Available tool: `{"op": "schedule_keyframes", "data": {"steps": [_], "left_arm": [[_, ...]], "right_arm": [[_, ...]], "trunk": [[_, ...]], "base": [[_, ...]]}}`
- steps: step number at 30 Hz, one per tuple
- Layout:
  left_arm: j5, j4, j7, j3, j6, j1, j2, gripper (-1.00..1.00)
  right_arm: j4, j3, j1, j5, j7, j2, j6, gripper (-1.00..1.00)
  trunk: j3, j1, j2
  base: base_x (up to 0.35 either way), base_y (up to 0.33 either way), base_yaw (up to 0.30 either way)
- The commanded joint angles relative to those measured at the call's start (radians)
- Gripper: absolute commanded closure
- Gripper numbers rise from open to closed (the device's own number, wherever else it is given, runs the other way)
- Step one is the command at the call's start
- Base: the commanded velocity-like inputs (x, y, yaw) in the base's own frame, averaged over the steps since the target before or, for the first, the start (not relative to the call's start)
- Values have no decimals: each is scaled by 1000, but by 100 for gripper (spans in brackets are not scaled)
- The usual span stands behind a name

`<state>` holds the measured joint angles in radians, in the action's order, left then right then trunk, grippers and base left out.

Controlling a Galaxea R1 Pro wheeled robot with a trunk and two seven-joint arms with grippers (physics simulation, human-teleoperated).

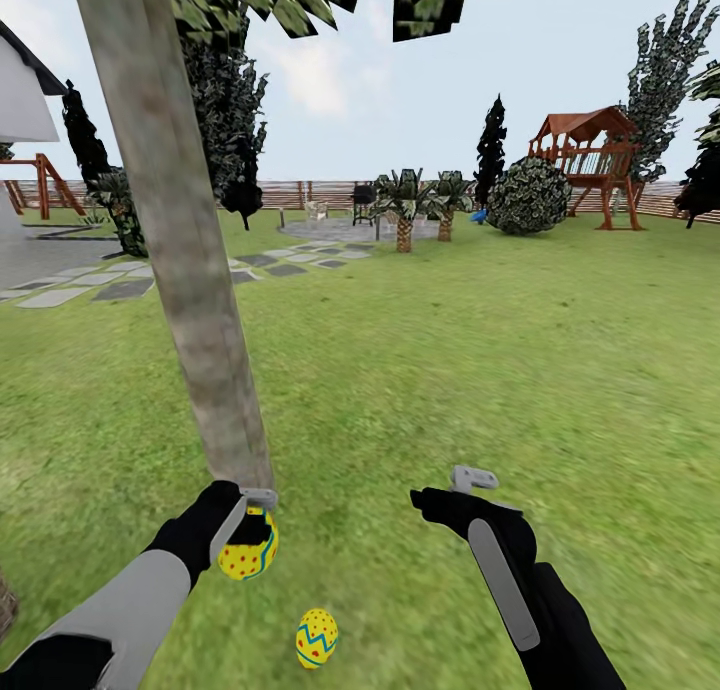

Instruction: Take the three Easter eggs out of the wicker basket on the lawn in the garden, then place them on the lawn next to a single tree (choose any tree) so that all three eggs are next to the same tree and none are left in the basket.

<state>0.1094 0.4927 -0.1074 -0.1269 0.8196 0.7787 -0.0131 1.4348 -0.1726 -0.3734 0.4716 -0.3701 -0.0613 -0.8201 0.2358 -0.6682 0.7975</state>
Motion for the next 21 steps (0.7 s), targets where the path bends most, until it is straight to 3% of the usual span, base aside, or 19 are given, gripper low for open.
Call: {"op": "schedule_keyframes", "data": {"steps": [1, 21], "left_arm": [[10, 1, -9, -8, 8, 1, -2, 100], [7, 0, -15, -9, 13, 2, -1, 100]], "right_arm": [[1, -1, -1, 11, -10, 0, -2, -100], [7, -6, 0, 9, -11, -2, 1, -100]], "trunk": [[5, -4, 8], [67, -81, 148]], "base": [[0, 0, 0], [0, 0, 0]]}}
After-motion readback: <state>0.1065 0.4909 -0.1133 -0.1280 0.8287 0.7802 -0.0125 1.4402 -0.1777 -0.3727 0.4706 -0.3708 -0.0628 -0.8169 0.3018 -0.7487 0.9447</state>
